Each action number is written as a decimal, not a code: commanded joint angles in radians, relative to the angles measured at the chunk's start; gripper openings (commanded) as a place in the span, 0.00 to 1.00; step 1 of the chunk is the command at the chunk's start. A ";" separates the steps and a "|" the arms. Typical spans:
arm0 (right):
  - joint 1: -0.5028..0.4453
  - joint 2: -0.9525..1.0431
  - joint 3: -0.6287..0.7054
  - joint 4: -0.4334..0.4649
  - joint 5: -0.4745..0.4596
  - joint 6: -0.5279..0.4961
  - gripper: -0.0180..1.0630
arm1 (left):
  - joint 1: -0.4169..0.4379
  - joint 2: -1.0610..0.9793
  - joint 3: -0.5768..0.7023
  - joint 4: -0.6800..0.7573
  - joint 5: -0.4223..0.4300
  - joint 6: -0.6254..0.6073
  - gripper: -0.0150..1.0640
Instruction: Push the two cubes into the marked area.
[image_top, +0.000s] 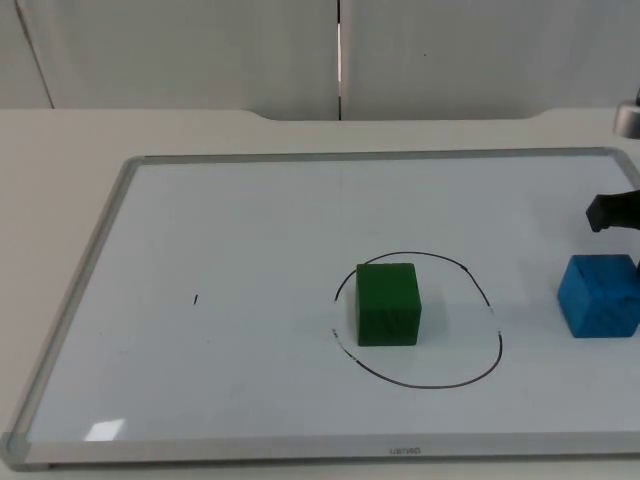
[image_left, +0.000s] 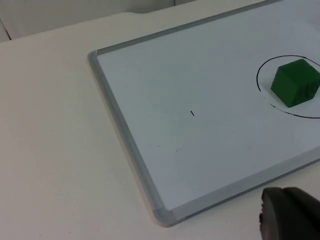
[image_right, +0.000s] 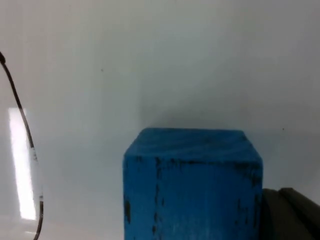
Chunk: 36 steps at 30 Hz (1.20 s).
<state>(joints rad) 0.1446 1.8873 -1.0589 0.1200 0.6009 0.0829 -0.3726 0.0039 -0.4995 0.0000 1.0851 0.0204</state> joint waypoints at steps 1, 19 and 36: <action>0.007 -0.007 -0.004 -0.002 0.014 0.006 0.01 | 0.003 -0.004 0.005 0.000 -0.010 0.001 0.01; 0.050 -0.007 -0.004 0.017 0.041 0.008 0.01 | 0.003 -0.004 0.005 0.000 -0.010 0.001 0.01; 0.065 0.021 -0.004 -0.004 -0.021 0.064 0.01 | 0.003 -0.004 0.005 0.000 -0.010 0.001 0.01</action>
<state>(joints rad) 0.2031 1.8994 -1.0589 0.1112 0.5904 0.1389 -0.3726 0.0039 -0.4995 0.0000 1.0851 0.0204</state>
